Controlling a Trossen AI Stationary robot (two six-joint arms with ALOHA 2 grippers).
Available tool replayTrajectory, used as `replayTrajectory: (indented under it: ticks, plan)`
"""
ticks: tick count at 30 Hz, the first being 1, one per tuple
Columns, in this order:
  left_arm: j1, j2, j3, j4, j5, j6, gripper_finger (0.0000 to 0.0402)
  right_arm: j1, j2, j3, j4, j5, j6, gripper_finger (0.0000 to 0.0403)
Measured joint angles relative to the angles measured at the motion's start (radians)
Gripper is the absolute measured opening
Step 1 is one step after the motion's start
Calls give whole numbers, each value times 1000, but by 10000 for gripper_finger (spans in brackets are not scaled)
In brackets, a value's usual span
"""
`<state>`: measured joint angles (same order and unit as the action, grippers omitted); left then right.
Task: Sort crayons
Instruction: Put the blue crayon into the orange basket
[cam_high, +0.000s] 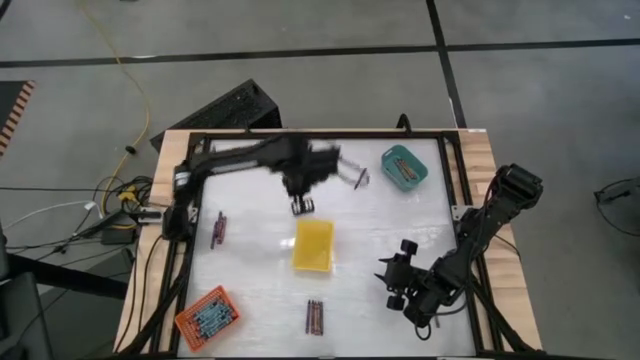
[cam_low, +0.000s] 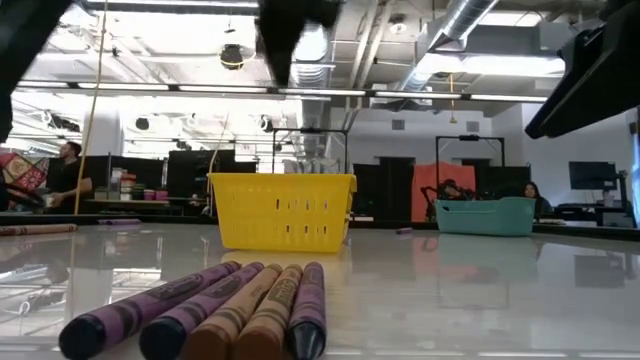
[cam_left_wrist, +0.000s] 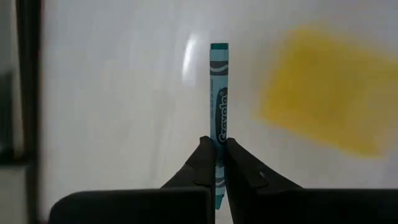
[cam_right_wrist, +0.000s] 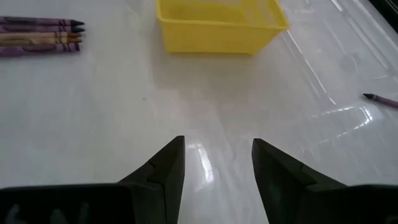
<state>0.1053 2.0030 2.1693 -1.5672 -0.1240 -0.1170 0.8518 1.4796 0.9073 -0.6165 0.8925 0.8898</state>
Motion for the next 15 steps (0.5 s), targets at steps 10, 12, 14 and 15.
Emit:
replayTrajectory:
  ticks: [10,12,14,15]
  plan:
    - [-499,-164,1,-2,11,-366,0,-36,0,0,-22,0,-21,180]
    - [-601,-162,1,-4,10,-473,0,-45,0,0,-22,0,-31,180]
    - [-694,-157,1,-3,4,-587,0,-59,0,0,-23,2,-43,180]
    - [-736,-154,1,-4,2,-644,0,-65,0,0,-22,3,-52,180]
